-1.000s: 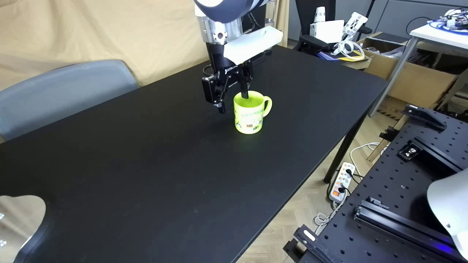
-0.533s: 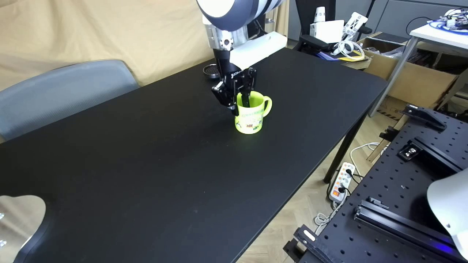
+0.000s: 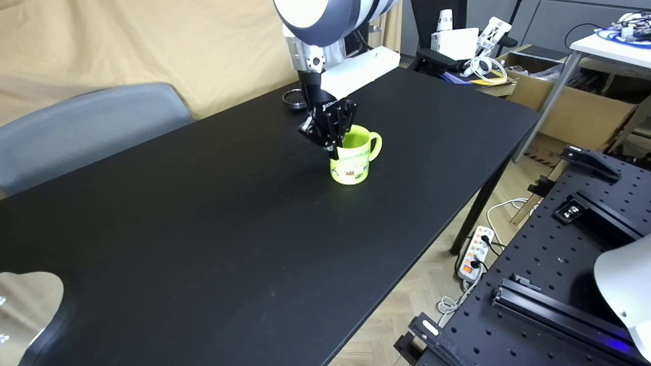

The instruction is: Move the yellow mug to the left

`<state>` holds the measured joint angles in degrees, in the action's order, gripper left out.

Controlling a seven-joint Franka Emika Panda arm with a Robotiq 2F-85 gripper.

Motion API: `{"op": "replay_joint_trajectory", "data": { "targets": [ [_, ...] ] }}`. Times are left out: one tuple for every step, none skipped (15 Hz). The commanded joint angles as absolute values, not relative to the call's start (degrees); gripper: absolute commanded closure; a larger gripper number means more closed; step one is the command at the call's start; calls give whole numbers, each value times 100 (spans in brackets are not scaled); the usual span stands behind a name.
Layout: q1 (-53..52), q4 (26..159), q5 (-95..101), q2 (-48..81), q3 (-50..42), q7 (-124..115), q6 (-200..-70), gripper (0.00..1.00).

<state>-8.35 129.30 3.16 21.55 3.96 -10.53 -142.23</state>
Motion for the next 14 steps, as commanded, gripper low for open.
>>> {"op": "replay_joint_trajectory", "data": {
  "targets": [
    [-849, 13040, 243, 1920, 422, -1005, -14214, 98],
    [-852, 13042, 229, 1869, 446, -980, -14219, 98],
    [-851, 13026, 204, 1815, 485, -927, -14202, 98],
    [-874, 13001, 215, 1763, 513, -916, -14202, 98],
    [-901, 12956, 232, 1718, 550, -903, -14202, 98],
    [-918, 12913, 239, 1688, 589, -882, -14210, 98],
    [-945, 12853, 254, 1669, 630, -862, -14243, 98],
    [-968, 12779, 231, 1681, 688, -820, -14276, 98],
    [-982, 12720, 198, 1699, 749, -769, -14337, 98],
    [-995, 12639, 135, 1747, 825, -705, -14400, 98],
    [-1021, 12558, 81, 1809, 891, -660, -14466, 98],
    [-1039, 12465, -3, 1889, 971, -570, -14508, 98],
    [-1051, 12376, -96, 1972, 1052, -473, -14495, 98],
    [-1064, 12293, -177, 2062, 1120, -382, -14472, 98]
  ]
}}
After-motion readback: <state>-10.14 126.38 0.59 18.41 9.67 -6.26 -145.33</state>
